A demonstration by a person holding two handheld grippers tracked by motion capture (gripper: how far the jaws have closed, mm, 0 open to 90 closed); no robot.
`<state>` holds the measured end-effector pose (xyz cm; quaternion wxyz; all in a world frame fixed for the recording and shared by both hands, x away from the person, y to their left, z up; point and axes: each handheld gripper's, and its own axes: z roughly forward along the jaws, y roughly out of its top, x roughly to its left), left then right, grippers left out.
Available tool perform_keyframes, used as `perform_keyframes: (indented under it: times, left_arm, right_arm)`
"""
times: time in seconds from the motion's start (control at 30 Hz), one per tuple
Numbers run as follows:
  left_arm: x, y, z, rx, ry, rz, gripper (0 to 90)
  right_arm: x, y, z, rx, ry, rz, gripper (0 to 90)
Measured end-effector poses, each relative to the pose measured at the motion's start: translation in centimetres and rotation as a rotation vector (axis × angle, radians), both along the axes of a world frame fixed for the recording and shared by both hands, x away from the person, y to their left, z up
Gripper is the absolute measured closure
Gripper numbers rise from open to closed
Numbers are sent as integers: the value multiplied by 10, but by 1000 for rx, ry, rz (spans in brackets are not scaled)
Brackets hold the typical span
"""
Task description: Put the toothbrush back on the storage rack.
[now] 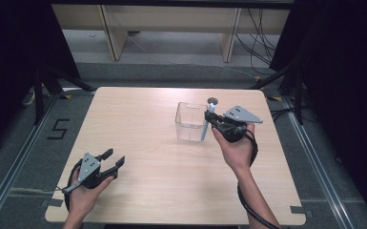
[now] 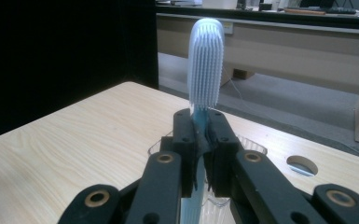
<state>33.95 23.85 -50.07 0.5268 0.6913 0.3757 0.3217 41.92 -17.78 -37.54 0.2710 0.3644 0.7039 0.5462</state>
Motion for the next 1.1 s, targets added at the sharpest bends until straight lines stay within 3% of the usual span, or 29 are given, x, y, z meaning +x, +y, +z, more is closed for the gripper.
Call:
perform_keyframes:
  times: [0.3, 0.33, 0.4, 0.57, 0.6, 0.73, 0.77, 0.8, 0.87, 0.93, 1.0, 1.1]
  left_arm:
    - [1, -1, 0, -2, -2, -3, 442]
    - [1, -1, 0, -3, -4, -4, 442]
    - [1, -1, 0, -8, -9, -6, 442]
    - [1, -1, 0, -17, -4, -7, 442]
    - [1, -1, 0, -16, -1, -7, 442]
    - [2, -2, 0, -21, -9, -11, 442]
    - [1, -1, 1, -11, 0, -5, 442]
    - [1, -1, 1, -11, -1, -4, 442]
    - [1, -1, 1, -11, 0, -3, 442]
    - [1, -1, 1, -11, 0, -2, 442]
    - [3, -1, -1, -19, -9, -11, 442]
    - [2, -1, -1, -15, -8, -9, 442]
  right_arm:
    - [3, 0, 5, 16, -16, -13, 844]
    - [5, -1, 6, 9, -42, -14, 845]
    - [5, 1, 9, 18, -22, -16, 845]
    - [6, 1, 14, 19, -28, -21, 844]
    - [7, 0, 15, 11, -52, -27, 845]
    - [7, 1, 16, 20, -34, -24, 845]
    - [9, -1, 17, 1, -68, -27, 844]
    - [9, 1, 17, 22, -60, -23, 845]
    - [9, 1, 18, 10, -56, -28, 845]
    - [8, 2, 20, 27, -29, -33, 845]
    - [10, 0, 21, 7, -50, -30, 845]
    - [11, 1, 26, 18, -43, -25, 845]
